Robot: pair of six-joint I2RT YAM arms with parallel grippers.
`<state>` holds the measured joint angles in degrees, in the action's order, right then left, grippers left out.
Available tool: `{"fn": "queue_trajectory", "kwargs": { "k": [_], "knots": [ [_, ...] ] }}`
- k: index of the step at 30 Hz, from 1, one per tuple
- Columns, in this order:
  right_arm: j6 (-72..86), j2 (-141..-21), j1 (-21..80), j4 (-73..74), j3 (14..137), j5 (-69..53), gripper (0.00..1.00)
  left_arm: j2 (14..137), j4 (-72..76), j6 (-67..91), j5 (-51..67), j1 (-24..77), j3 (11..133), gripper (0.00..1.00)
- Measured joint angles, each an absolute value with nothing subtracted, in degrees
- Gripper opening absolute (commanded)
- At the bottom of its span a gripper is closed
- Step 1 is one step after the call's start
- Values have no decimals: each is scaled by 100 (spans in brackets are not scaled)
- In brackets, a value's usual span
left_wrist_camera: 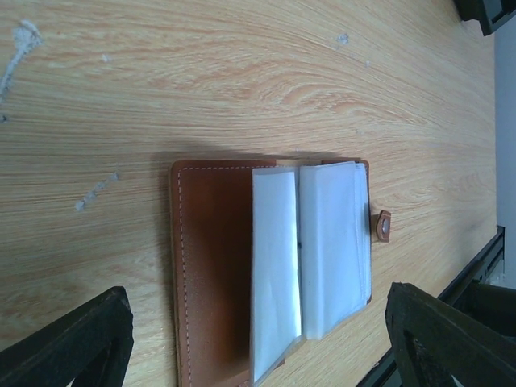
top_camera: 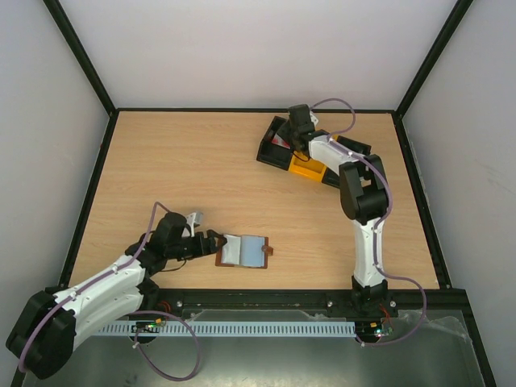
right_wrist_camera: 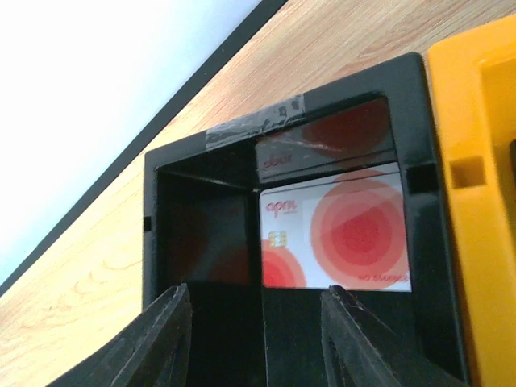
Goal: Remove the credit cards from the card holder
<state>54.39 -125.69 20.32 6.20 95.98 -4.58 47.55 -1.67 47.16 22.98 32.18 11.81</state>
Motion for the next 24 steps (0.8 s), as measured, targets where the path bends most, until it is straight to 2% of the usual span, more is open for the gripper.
{"fn": "queue_trajectory", "kwargs": {
  "k": [9,13,15,20,24],
  "knots": [
    [5492,-11780,2021,720,9146,-775,48,4565,-510,4716,2180,3218,1184,88],
    [5481,-11238,2021,701,8482,-1013,52,4305,-740,4713,2141,3218,1234,95],
    [5430,-10892,2021,698,8009,-1144,56,4182,-867,4727,2095,3218,1326,100],
    [5140,-9988,2021,696,6875,-1323,68,4128,-1109,4759,1890,3218,1708,100],
    [4858,-8941,2021,661,5837,-1518,88,4202,-1321,4748,1739,3216,2119,100]
  ]
}}
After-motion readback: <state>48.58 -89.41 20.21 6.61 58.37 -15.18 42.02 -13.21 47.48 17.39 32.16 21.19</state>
